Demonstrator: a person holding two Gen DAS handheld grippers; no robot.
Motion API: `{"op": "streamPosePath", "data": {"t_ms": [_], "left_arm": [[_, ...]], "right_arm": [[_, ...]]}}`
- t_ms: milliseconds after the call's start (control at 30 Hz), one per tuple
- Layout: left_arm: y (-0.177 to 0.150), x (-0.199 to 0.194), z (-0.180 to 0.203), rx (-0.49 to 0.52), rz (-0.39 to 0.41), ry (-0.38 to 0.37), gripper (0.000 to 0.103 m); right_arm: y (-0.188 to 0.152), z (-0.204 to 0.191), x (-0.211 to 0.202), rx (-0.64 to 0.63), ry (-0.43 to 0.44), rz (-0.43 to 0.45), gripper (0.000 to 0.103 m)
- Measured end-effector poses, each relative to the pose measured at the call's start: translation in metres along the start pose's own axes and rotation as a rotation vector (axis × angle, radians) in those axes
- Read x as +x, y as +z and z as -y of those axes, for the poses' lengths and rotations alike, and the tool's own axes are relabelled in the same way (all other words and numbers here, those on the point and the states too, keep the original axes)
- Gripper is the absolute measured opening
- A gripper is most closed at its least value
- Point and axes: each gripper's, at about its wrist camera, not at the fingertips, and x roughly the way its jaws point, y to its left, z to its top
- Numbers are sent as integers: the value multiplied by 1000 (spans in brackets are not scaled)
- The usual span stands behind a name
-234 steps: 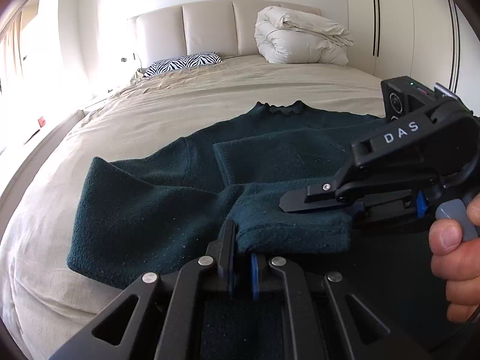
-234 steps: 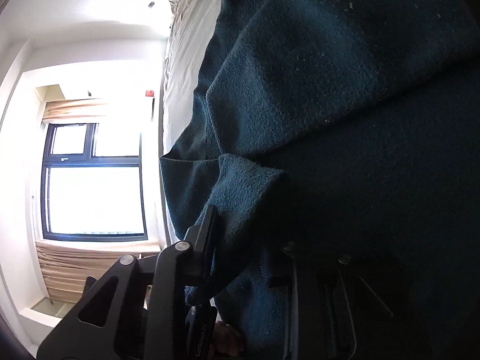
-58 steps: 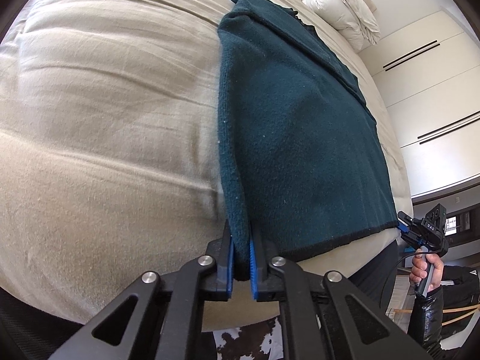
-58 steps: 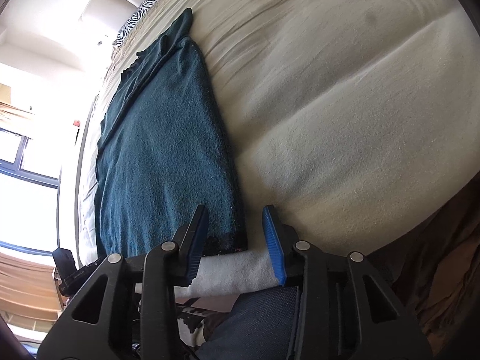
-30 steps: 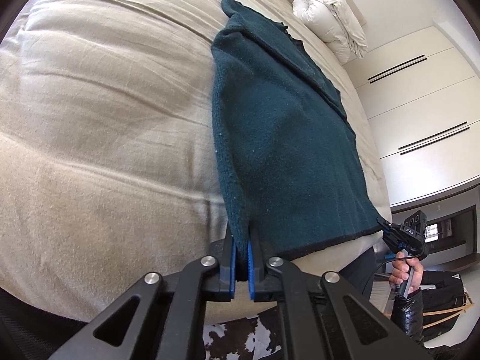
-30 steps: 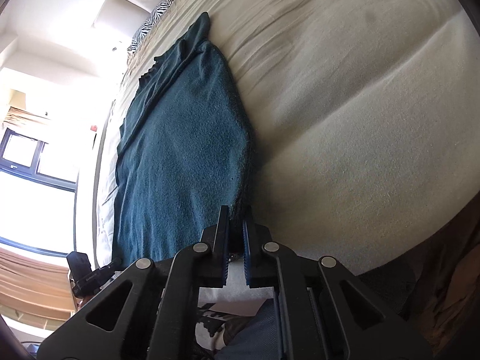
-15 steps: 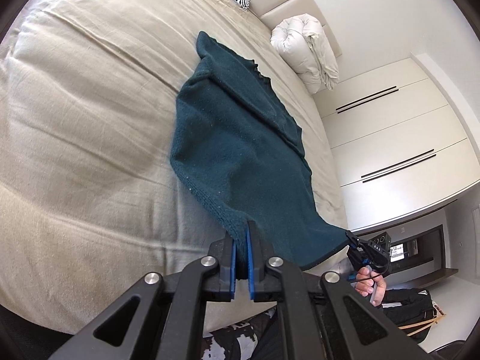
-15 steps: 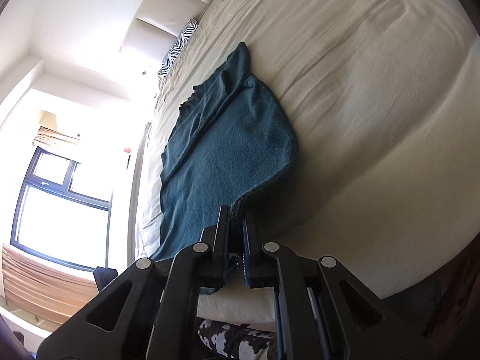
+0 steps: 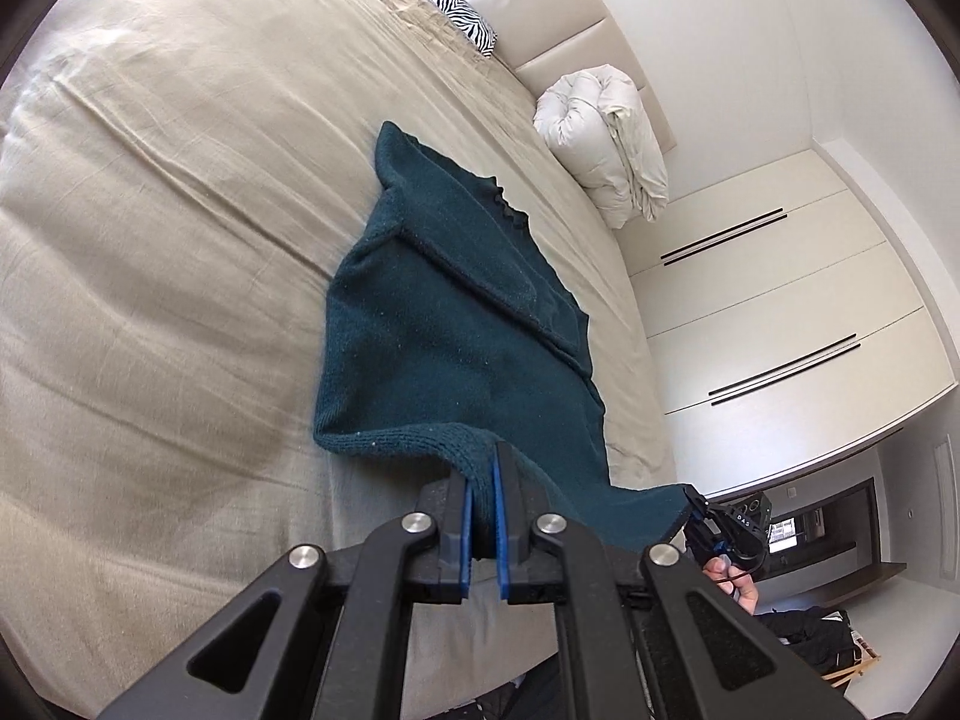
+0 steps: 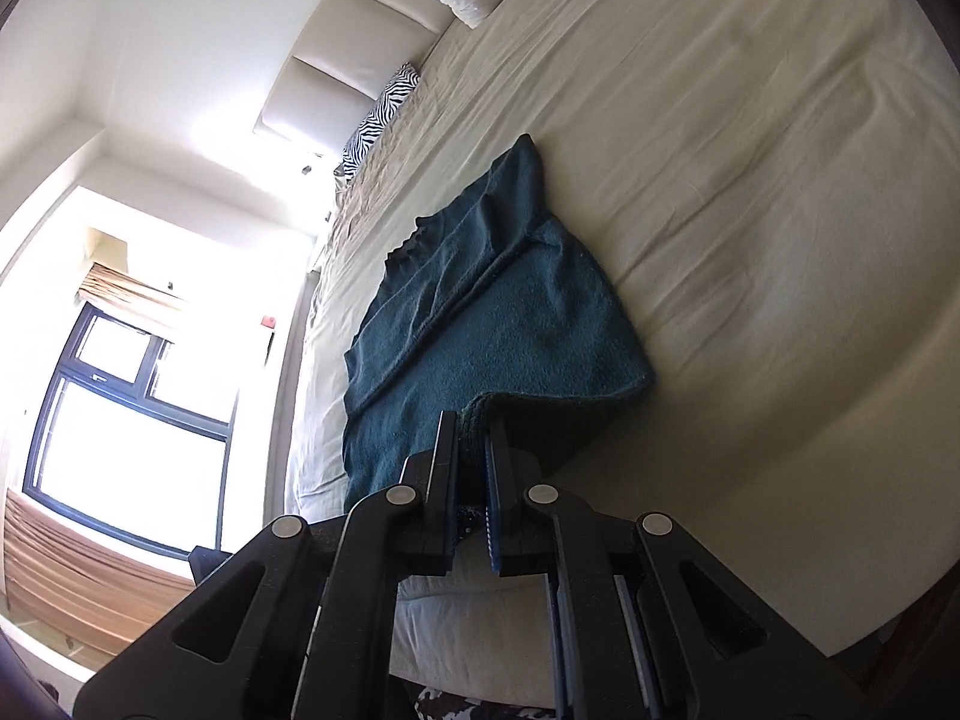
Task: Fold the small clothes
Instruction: 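Grasp the hem with both grippers and lift it toward the collar, then carry the held hem over the sweater body toward the collar with both grippers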
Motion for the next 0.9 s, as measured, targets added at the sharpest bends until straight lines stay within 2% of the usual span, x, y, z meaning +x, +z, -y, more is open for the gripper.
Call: {"op": "streamPosePath", "data": {"t_ms": [433, 900], "left_arm": [[56, 23, 10, 12, 30, 11, 6], [116, 62, 12, 9, 29, 41, 6]], "right_arm": [[50, -18, 14, -27, -21, 52, 6], [96, -18, 64, -43, -90, 58, 6]]}}
